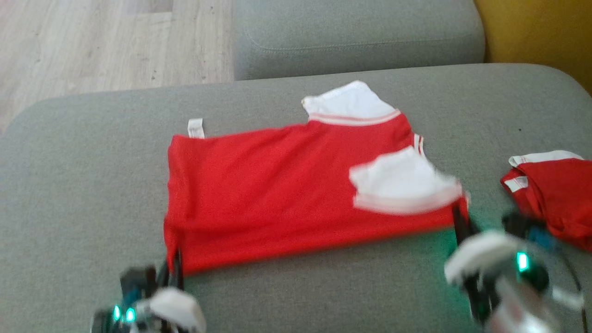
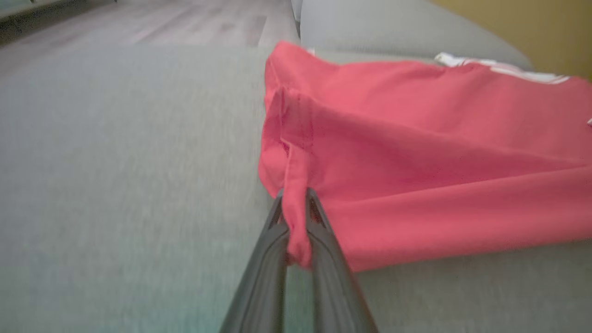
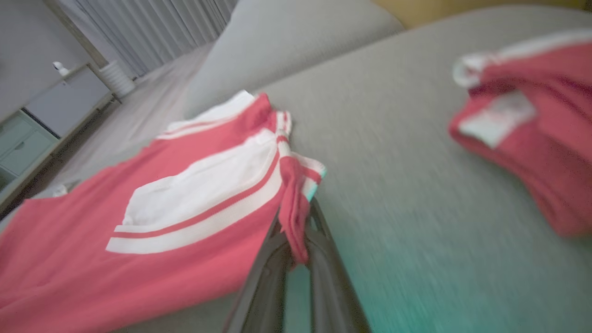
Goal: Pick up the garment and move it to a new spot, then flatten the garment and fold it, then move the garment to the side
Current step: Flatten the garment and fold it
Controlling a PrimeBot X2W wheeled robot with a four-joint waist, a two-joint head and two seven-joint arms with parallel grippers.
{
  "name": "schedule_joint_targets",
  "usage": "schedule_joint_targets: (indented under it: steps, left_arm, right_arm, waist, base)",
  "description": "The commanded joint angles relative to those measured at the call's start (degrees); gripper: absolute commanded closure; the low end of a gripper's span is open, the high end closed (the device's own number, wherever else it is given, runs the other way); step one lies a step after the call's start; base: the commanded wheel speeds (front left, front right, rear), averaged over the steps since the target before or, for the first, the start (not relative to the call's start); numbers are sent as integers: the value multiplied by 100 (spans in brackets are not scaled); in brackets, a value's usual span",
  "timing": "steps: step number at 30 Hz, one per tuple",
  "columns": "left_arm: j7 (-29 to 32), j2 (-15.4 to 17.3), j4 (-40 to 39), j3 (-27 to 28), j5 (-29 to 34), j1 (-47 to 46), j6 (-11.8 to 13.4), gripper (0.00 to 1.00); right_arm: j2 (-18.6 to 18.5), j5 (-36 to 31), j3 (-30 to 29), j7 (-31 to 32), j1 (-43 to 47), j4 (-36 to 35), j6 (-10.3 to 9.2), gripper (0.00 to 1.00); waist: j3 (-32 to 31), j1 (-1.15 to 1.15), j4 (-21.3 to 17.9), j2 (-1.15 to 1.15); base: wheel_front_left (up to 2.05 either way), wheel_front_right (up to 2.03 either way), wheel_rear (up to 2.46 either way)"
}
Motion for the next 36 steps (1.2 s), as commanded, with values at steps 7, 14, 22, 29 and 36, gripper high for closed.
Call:
schedule_joint_targets:
  steps: [7,14,22,29,36]
  left_arm:
    - [-30,45,-135,144,-134,180,57,100]
    - [-30,32,-519,99,29,-105,165,0]
    - [-30,249,-339,65,276,-1030,204,0]
    - [247,805,270,-120,462,-2421,-180,0]
    - [941,1118,840,-364,240,-3422,-524,0]
  right_arm:
    - [-184,283,234,-71,513,-419,-5,58]
    - [-189,124,131,-225,218,-627,-5,0]
    - [-197,-90,53,-244,-413,-720,-5,0]
    - [-215,-276,257,-125,-1237,-877,-5,0]
    - [-188,-331,536,-79,-1850,-907,-5,0]
  waist:
    - [185,2,-64,0]
    - [396,2,-58,0]
    - [785,2,9,0]
    - [1379,2,-33,0]
    - [1849,2,-96,0]
  base:
    - [0,0,0]
    - [0,0,0]
    - [0,0,0]
    - [0,0,0]
    - [0,0,0]
